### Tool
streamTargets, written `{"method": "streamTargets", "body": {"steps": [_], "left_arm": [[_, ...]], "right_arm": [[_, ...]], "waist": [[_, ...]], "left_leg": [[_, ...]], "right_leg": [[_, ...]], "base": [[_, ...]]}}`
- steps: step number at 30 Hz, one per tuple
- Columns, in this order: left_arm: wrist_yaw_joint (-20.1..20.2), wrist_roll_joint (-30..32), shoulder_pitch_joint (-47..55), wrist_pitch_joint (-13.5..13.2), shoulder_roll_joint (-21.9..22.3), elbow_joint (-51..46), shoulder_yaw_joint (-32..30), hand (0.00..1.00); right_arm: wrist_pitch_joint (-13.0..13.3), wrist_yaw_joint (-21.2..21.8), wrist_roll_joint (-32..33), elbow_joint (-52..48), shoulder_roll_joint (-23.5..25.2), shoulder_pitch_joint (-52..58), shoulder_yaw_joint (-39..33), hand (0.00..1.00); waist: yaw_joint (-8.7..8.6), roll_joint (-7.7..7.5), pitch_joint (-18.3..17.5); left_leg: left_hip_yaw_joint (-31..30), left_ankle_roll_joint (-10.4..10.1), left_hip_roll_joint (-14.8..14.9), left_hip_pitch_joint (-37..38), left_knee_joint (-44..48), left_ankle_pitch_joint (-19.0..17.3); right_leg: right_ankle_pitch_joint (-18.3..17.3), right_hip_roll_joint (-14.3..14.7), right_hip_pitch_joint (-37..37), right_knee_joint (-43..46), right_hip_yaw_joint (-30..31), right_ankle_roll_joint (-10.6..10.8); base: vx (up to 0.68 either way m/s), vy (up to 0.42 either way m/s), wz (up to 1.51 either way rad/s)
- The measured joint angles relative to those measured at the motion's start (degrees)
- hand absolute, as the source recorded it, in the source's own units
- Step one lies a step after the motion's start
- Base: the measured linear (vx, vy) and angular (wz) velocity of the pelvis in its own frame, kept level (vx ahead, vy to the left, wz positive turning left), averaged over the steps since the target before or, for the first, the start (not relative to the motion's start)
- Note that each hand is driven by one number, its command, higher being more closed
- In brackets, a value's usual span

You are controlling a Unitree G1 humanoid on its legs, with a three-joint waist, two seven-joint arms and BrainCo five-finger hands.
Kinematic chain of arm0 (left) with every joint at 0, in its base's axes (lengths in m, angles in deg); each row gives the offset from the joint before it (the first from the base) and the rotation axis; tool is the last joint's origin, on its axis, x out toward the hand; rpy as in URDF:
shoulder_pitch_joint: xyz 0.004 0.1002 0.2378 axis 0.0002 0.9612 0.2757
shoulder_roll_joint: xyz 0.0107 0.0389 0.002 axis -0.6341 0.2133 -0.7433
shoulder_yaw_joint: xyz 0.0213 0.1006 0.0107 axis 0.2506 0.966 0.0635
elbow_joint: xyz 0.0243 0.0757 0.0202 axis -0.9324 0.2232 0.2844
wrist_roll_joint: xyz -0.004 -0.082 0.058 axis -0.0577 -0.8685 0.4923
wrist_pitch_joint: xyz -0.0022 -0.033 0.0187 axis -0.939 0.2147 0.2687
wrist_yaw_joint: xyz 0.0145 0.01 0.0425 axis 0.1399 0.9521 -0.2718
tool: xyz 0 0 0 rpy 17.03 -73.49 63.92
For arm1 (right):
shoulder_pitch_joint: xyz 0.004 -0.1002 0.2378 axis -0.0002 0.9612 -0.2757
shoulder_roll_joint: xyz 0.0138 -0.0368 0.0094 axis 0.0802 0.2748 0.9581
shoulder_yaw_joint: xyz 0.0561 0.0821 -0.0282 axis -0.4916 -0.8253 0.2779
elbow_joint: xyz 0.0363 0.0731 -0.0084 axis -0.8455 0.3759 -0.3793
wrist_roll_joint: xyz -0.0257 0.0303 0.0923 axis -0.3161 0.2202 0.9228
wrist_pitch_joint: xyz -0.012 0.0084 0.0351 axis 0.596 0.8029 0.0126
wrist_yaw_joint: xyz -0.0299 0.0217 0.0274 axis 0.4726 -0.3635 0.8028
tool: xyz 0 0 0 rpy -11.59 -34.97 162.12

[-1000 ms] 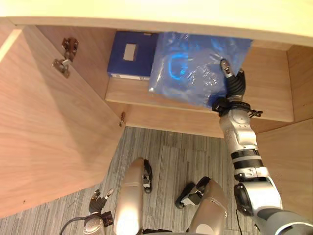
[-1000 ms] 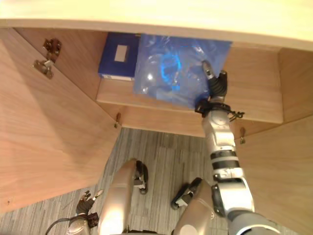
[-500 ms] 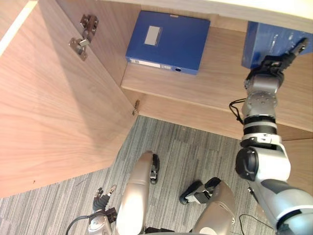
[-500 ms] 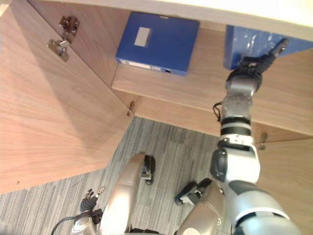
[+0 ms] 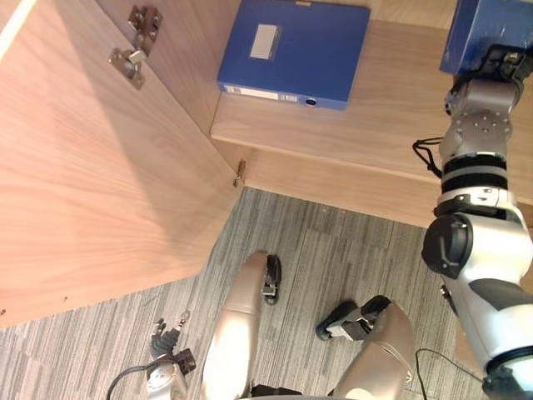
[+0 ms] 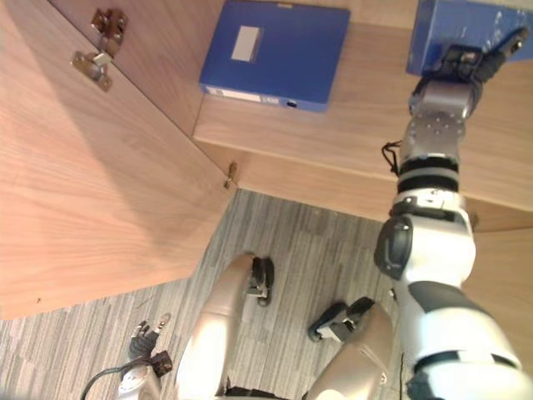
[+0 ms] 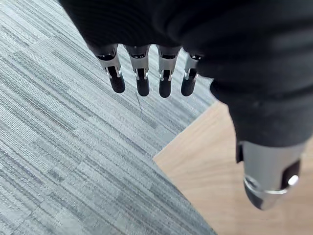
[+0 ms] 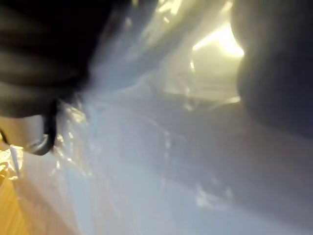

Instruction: Walk over to the cabinet, pick up the folder, carry it to the office cabinet, place the folder inside the office cabinet, then close the office cabinet door

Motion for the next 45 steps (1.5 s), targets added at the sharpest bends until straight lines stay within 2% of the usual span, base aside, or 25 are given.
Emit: {"method": "streamTargets", "body": {"steps": [5, 6, 10, 19, 23, 28, 31, 32, 36, 41, 43, 45], "left_arm": [[-1.43, -1.99, -0.95, 0.66, -0.08, 0.37, -6.66, 0.00], [-1.47, -2.03, -1.03, 0.68, -0.09, 0.37, -6.96, 0.00], [-1.48, -2.00, -1.95, 1.39, 0.05, 1.34, -8.34, 0.00], [-1.68, -1.98, -3.53, 2.10, 1.26, 1.48, -8.27, 0.00], [-1.68, -1.95, -3.54, 2.43, 1.26, 1.48, -7.93, 0.00], [-1.68, -1.86, -3.55, 2.46, 1.26, 1.48, -7.73, 0.00], [-1.68, -1.66, -3.58, 2.46, 1.26, 1.48, -7.36, 0.00], [-1.68, -1.63, -3.58, 2.46, 1.25, 1.48, -7.35, 0.00], [-1.68, -1.15, -3.55, 2.46, 1.24, 1.51, -7.19, 0.00], [-1.58, -0.63, -3.56, 2.46, 0.86, 1.63, -6.05, 0.00], [-0.36, 0.12, -3.56, 2.48, 0.47, 1.63, -5.80, 0.00], [0.80, 1.32, -3.56, 2.48, 0.05, 1.63, -5.79, 0.00]], "right_arm": [[-3.02, -0.28, -0.11, 3.14, -0.02, -1.17, 0.00, 1.00], [-3.21, -0.31, -0.12, 3.35, -0.01, -1.17, 0.00, 0.00], [-4.13, -0.46, -1.74, 5.00, 0.68, -1.42, 0.01, 0.00], [-4.21, -1.09, -2.08, 6.28, 3.01, -1.58, -0.50, 0.00], [-5.63, -1.28, -3.84, 7.65, 3.04, -1.55, -0.36, 0.00], [-10.09, -0.82, -14.79, 9.11, 2.95, -1.43, 0.83, 0.00], [-13.09, -0.23, -22.13, 9.98, 2.91, -0.73, 3.01, 0.00], [-14.92, 0.42, -27.59, 11.32, 2.84, -0.42, 4.57, 0.00], [-17.89, 1.71, -36.67, 12.30, 2.79, 2.12, 6.62, 0.00], [-20.92, 6.24, -49.47, 13.96, 1.91, 5.47, 9.57, 0.00], [-21.61, 10.50, -58.47, 13.92, 1.27, 7.99, 11.23, 0.00], [-21.69, 14.03, -63.74, 13.85, 0.43, 9.28, 12.06, 0.00]], "waist": [[-0.48, 0.12, 0.03], [-0.52, 0.15, 0.01], [-0.81, 0.26, -0.04], [-1.27, 0.68, -0.30], [-1.25, 0.79, -0.36], [-1.30, 0.95, -0.47], [-1.29, 1.58, -0.89], [-1.31, 1.80, -1.03], [-1.21, 1.85, -1.06], [-1.19, 1.86, -1.07], [-1.29, 1.86, -1.08], [-1.28, 1.85, -1.11]], "left_leg": [[0.36, -0.18, 0.41, -0.10, -0.01, 0.19], [0.37, -0.20, 0.47, -0.09, -0.01, 0.20], [0.38, -0.26, 0.70, 0.03, -0.01, 0.22], [0.55, -0.39, 0.75, 0.79, -0.16, 0.29], [0.72, -0.42, 0.80, 1.63, -0.73, 0.30], [0.79, -0.51, 1.00, 2.58, -1.33, 0.32], [0.79, -0.52, 1.04, 2.62, -1.58, 0.31], [0.83, -0.52, 1.05, 2.77, -1.79, 0.32], [0.89, -0.60, 1.23, 3.68, -2.16, 0.27], [0.91, -0.77, 1.74, 3.80, -2.29, 0.18], [1.01, -0.82, 1.77, 4.01, -2.56, 0.21], [1.13, -0.86, 1.78, 4.56, -2.96, 0.23]], "right_leg": [[-0.08, 0.29, -0.85, 0.45, 0.85, -0.19], [-0.08, 0.35, -0.86, 0.45, 0.85, -0.20], [-0.14, 0.59, -0.86, 0.45, 0.93, -0.31], [-0.15, 0.70, -0.44, 0.40, 1.21, -0.33], [-0.14, 0.88, 0.26, -0.10, 1.26, -0.34], [-0.12, 1.27, 1.06, -0.81, 1.21, -0.36], [-0.12, 1.42, 1.12, -1.16, 1.14, -0.36], [-0.11, 1.48, 1.17, -1.34, 1.14, -0.35], [-0.11, 1.78, 1.99, -1.78, 1.13, -0.35], [-0.09, 2.33, 1.99, -2.02, 1.13, -0.39], [-0.07, 2.37, 2.09, -2.21, 1.13, -0.42], [-0.03, 2.44, 2.55, -2.60, 1.13, -0.45]], "base": [[0.01, -0.030, -0.04], [0.02, -0.027, -0.05], [0.01, -0.008, -0.01], [0.00, -0.002, 0.00], [0.01, -0.006, -0.01], [0.04, -0.024, -0.02], [0.06, -0.028, -0.01], [0.05, -0.027, -0.01], [0.03, -0.020, -0.02], [0.04, -0.031, -0.04], [0.04, -0.027, -0.02], [0.05, -0.029, -0.02]]}}
